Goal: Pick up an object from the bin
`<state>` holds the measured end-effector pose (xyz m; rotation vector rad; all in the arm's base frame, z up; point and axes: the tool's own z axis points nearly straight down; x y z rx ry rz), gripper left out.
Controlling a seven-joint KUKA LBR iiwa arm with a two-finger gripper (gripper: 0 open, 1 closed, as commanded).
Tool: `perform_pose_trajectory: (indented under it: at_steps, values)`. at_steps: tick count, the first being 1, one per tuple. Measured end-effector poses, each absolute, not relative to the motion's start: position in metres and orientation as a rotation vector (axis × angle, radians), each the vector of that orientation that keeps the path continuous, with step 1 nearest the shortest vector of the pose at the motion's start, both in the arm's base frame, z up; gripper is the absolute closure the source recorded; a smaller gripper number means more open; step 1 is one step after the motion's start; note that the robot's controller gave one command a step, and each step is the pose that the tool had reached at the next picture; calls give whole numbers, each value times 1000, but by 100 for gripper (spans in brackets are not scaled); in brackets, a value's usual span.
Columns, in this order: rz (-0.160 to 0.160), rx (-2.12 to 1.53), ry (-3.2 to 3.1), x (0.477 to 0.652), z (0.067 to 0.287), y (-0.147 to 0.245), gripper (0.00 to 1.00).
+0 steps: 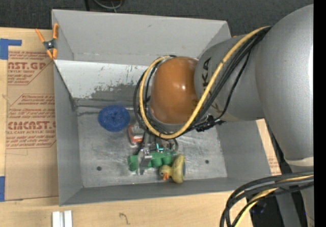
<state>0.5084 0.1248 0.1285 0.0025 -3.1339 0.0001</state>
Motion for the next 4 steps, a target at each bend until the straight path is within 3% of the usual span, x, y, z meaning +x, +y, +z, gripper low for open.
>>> perform_pose_trajectory:
  at_steps: [1,2,3,4]
  values:
    - [-2,2,-3141,510,133,124,0]
    - [-3,474,-3108,510,73,103,100]
    - [-4,474,-3108,510,73,103,100]
    - [0,444,-3115,515,266,99,100]
